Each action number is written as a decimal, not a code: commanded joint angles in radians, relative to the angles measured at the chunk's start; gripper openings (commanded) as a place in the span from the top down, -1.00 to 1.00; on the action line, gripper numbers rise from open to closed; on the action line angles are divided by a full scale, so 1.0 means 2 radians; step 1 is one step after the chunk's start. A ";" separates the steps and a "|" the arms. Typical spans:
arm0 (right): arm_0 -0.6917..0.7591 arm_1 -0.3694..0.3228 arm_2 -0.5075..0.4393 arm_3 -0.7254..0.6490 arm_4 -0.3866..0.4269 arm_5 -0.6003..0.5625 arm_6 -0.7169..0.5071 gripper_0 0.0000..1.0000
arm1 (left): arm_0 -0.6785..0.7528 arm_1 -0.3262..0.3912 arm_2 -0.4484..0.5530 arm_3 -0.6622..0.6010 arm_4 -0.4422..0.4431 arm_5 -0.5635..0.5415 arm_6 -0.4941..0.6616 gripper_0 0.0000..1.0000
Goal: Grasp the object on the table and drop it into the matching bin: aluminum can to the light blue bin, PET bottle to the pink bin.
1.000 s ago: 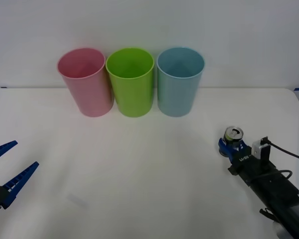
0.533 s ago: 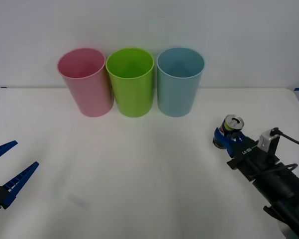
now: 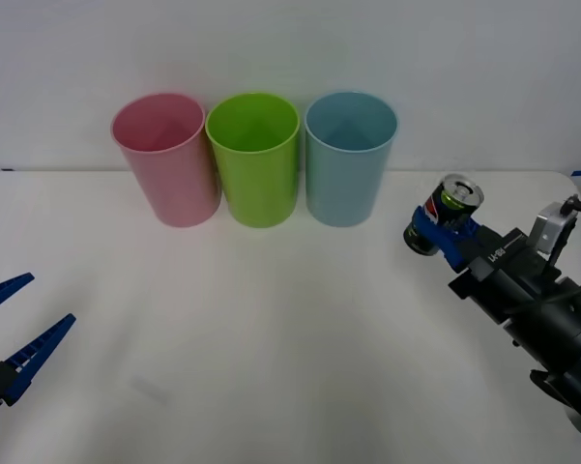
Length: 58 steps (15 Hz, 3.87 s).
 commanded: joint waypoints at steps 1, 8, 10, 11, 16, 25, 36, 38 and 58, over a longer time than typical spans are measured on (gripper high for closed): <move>-0.020 -0.016 0.000 -0.009 0.001 0.007 -0.019 1.00 | 0.000 0.000 0.000 0.000 0.000 0.000 0.000 -1.00; -0.113 -0.020 0.027 0.014 0.049 0.080 -0.039 1.00 | 0.000 0.000 0.000 0.000 0.000 0.000 0.000 -1.00; -0.152 -0.016 0.042 0.043 0.054 0.101 -0.043 1.00 | 0.000 0.000 0.000 0.000 0.000 0.000 0.000 -1.00; -0.170 -0.012 0.048 0.057 0.059 0.112 -0.044 1.00 | 0.000 0.000 0.000 0.000 0.000 0.000 0.000 -1.00; -0.261 0.032 0.051 0.157 0.105 0.119 -0.051 1.00 | 0.000 0.000 0.000 0.000 0.000 0.000 0.000 -1.00; -0.393 0.086 0.044 0.319 0.141 0.145 -0.045 1.00 | 0.000 0.000 0.000 0.000 0.000 0.000 0.000 -1.00; -0.425 0.095 0.045 0.359 0.146 0.146 -0.032 0.18 | 0.000 0.000 0.000 0.000 0.000 0.000 0.000 -1.00; -0.424 0.095 0.045 0.359 0.148 0.145 -0.029 -0.99 | 0.000 0.000 0.000 0.000 0.000 0.000 0.000 -1.00; -0.228 -0.002 0.064 0.132 0.122 0.128 -0.031 -1.00 | 0.000 0.000 0.000 0.000 0.000 0.000 0.000 -1.00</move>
